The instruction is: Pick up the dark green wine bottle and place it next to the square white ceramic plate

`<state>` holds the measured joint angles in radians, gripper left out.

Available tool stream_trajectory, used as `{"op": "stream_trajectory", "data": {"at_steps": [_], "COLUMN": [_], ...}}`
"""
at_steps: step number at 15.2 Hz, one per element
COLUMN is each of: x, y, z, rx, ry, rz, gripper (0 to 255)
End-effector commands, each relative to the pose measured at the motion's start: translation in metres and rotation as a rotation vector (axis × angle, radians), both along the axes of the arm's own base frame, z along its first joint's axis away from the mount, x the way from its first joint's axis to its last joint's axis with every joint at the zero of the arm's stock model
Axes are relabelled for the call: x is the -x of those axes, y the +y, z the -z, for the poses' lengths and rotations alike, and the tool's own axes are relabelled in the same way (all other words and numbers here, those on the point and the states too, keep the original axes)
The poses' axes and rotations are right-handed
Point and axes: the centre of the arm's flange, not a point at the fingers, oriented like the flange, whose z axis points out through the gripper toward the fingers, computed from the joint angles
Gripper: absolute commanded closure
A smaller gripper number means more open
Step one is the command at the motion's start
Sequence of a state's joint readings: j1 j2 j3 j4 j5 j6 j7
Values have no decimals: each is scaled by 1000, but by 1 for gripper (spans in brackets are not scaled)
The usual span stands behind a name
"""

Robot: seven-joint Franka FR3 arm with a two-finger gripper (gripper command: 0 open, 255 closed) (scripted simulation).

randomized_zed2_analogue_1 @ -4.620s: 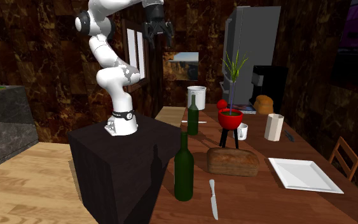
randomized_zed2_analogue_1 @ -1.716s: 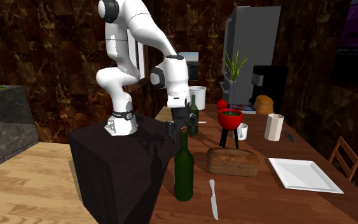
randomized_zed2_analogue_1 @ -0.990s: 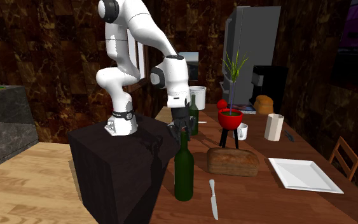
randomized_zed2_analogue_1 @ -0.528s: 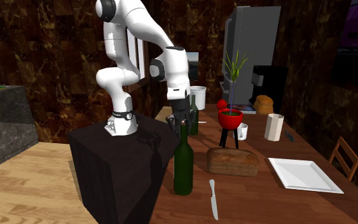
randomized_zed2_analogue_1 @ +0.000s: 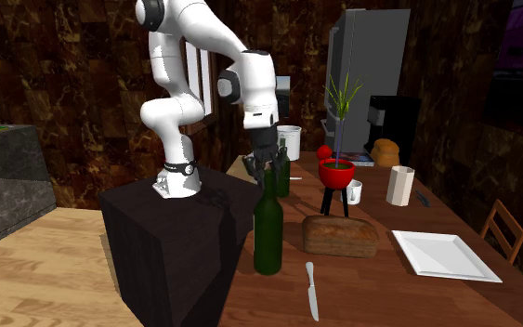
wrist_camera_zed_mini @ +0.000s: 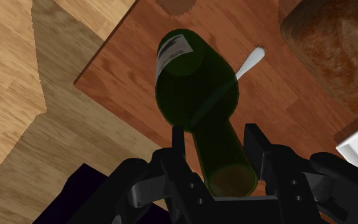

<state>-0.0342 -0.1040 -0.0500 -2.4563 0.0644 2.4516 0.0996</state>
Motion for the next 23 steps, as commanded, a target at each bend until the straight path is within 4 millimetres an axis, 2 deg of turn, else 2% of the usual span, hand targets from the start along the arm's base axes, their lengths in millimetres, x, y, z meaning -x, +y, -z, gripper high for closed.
{"op": "stream_trajectory", "data": {"at_steps": [1, 23], "x": [0, 0], "y": [1, 1], "z": [-13, -129], "rx": [0, 0], "ry": [0, 0], "rz": [0, 0], "gripper": [255, 255]}}
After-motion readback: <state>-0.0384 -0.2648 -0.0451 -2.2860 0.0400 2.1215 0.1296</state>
